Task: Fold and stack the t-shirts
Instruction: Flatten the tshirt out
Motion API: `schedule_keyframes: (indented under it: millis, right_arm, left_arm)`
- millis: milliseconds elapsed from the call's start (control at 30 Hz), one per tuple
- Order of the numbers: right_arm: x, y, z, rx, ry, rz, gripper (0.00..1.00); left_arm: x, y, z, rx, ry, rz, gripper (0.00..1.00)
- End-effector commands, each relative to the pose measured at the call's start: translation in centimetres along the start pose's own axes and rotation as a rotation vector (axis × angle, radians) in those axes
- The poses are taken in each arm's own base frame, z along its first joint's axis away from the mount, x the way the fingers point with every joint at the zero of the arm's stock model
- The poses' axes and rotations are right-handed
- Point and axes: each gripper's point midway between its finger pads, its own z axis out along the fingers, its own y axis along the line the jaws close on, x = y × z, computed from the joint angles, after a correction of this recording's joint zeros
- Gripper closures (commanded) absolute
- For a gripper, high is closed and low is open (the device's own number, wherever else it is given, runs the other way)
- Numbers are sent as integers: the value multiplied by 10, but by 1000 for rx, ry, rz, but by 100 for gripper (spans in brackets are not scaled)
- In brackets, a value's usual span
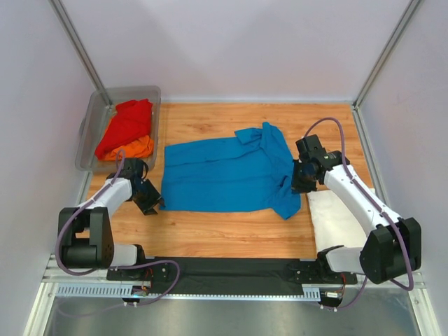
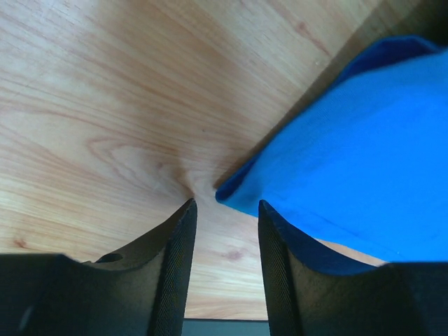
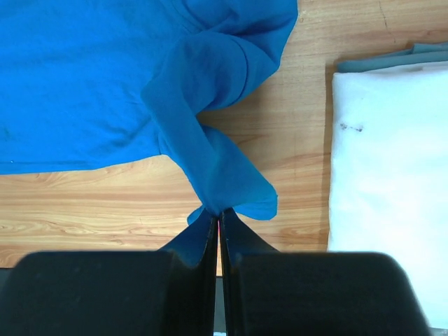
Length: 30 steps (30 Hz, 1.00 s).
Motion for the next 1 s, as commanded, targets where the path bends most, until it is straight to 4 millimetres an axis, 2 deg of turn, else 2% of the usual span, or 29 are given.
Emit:
schedule_keyframes:
  millis: [0, 100, 133, 167, 233, 267, 367, 400, 467, 500, 533, 567, 600, 667, 700, 767, 800, 833, 867, 967]
  right_arm:
    - [-9, 4, -14, -27, -42, 15, 100]
    - [-8, 12, -20, -72, -40, 24, 100]
    - [-9, 11, -22, -72, -40, 30, 100]
    - [-9, 11, -24, -73, -43, 35, 100]
    - [-13, 11, -30, -78, -50, 44, 100]
    - [-15, 11, -34, -82, -57, 54, 100]
    - [-25, 11, -47, -95, -80, 86, 100]
    - [-30, 11, -54, -99, -95, 97, 100]
    - [-44, 8, -69, -108, -132, 135, 100]
    - [-50, 10, -76, -132, -143, 154, 100]
    - [-56, 11, -82, -152, -155, 176, 100]
    - [-71, 8, -95, -177, -198, 217, 100]
    - [-74, 16, -101, -238, -185, 264, 100]
    - [-92, 18, -119, -314, -220, 330, 100]
    - [-96, 27, -129, -368, -219, 345, 100]
    - [-104, 28, -144, -394, -245, 361, 100]
    - [-112, 33, -163, -433, -287, 357, 100]
    - [-118, 34, -172, -454, -311, 374, 100]
    - [-128, 30, -194, -478, -378, 390, 100]
    - [-141, 29, -235, -523, -523, 390, 100]
  left_arm:
    - [-7, -1, 9, -5, -20, -42, 53]
    - [-12, -4, 14, -6, -27, -35, 61]
    - [-15, -5, 15, -6, -25, -25, 70]
    - [-17, -7, 16, -3, -27, -23, 74]
    - [-21, -10, 16, 3, -25, -6, 88]
    - [-21, -10, 15, -1, -23, -2, 100]
    - [-26, -18, 2, 25, -36, 33, 100]
    - [-31, -28, -12, 70, -68, 47, 100]
    - [-27, -33, -31, 100, -84, 69, 100]
    - [-31, -44, -53, 162, -139, 87, 100]
    - [-31, -48, -66, 188, -162, 93, 100]
    - [-24, -51, -79, 206, -171, 121, 100]
    - [-29, -60, -108, 262, -256, 134, 100]
    - [-29, -64, -134, 307, -322, 148, 100]
    - [-33, -71, -161, 359, -393, 150, 100]
    - [-33, -71, -187, 376, -440, 167, 100]
    - [-38, -77, -215, 414, -503, 179, 100]
    - [-38, -80, -229, 435, -528, 194, 100]
    - [-40, -88, -257, 486, -581, 215, 100]
    - [-46, -98, -298, 548, -693, 289, 100]
